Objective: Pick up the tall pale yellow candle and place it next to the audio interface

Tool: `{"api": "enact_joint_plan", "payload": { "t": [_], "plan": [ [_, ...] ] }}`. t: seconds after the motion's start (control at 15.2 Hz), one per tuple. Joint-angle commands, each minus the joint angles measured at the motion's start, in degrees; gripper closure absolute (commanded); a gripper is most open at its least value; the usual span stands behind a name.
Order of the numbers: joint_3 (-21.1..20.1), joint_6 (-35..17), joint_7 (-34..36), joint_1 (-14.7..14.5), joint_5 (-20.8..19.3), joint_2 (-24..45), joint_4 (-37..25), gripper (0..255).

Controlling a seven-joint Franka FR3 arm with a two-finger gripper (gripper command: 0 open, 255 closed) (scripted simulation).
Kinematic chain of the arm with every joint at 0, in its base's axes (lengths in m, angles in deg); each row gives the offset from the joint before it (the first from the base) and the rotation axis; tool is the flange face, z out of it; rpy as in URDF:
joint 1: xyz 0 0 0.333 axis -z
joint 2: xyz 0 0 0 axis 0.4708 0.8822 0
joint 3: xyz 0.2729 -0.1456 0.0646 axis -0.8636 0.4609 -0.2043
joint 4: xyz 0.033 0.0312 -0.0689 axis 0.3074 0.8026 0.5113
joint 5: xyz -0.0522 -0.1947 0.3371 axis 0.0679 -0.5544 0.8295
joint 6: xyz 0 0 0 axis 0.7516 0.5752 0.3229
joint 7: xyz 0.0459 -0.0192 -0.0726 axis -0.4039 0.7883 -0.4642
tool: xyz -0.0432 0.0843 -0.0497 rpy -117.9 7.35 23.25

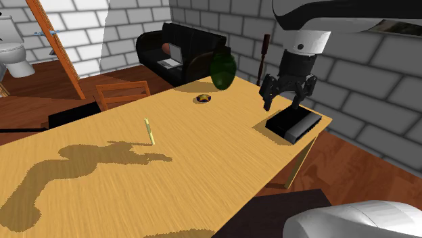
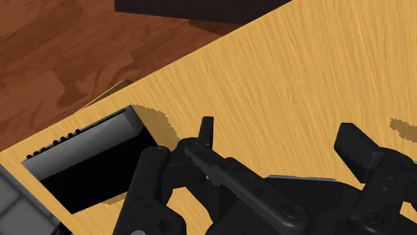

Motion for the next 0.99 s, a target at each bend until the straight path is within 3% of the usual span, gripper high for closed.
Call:
{"api": "enact_joint_plan", "payload": {
  "t": [0.0,0.53,0.92],
  "plan": [
    [0.0,0.0,0.0,0.0,0.0,0.0,0.0,0],
    [-9.0,-7.3,9.2,-3.8,4.8,9.1,-2.6,0],
    [-15.3,-12.3,16.2,-5.8,6.2,18.2,-7.4,0]
  ]
}}
